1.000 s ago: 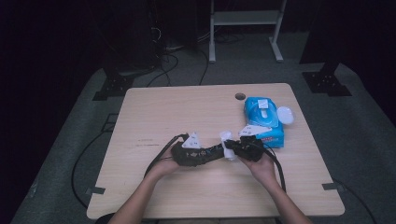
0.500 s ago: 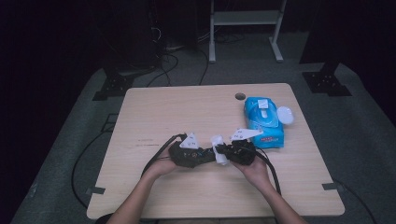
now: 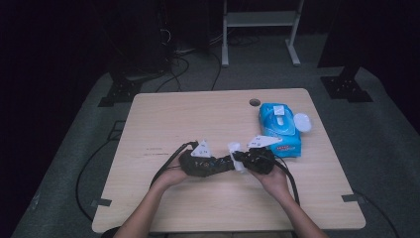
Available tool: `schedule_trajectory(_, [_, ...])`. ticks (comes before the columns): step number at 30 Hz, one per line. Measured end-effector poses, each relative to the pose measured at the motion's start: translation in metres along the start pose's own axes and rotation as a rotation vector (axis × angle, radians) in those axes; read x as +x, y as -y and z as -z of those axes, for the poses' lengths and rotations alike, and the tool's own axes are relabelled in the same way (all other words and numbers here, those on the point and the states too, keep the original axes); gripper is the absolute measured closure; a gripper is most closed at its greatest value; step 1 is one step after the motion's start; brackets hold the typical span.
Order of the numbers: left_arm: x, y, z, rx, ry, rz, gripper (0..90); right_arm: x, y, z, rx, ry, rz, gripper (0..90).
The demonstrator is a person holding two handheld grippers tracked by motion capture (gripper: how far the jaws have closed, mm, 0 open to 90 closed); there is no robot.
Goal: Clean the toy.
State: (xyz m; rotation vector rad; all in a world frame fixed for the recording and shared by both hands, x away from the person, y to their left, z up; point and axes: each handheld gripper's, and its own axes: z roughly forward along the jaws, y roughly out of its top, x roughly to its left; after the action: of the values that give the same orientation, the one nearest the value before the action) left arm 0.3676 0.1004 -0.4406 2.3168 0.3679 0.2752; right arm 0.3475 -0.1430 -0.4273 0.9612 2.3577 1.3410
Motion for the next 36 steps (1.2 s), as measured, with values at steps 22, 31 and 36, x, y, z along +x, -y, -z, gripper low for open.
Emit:
schedule_trajectory(22, [-0.006,-0.015,0.011,0.059,-0.031,0.010,32.1,0.008,0.004,-0.008,-0.007,-0.090,-0.049,86.2])
schedule_trajectory(31, [-0.013,-0.019,-0.004,0.186,-0.055,-0.056,34.5,-0.008,0.010,-0.001,-0.017,-0.082,-0.106,86.0])
schedule_trajectory(36, [-0.019,-0.019,-0.009,0.252,-0.094,-0.102,50.9,-0.006,0.012,-0.008,-0.003,-0.112,-0.109,86.0])
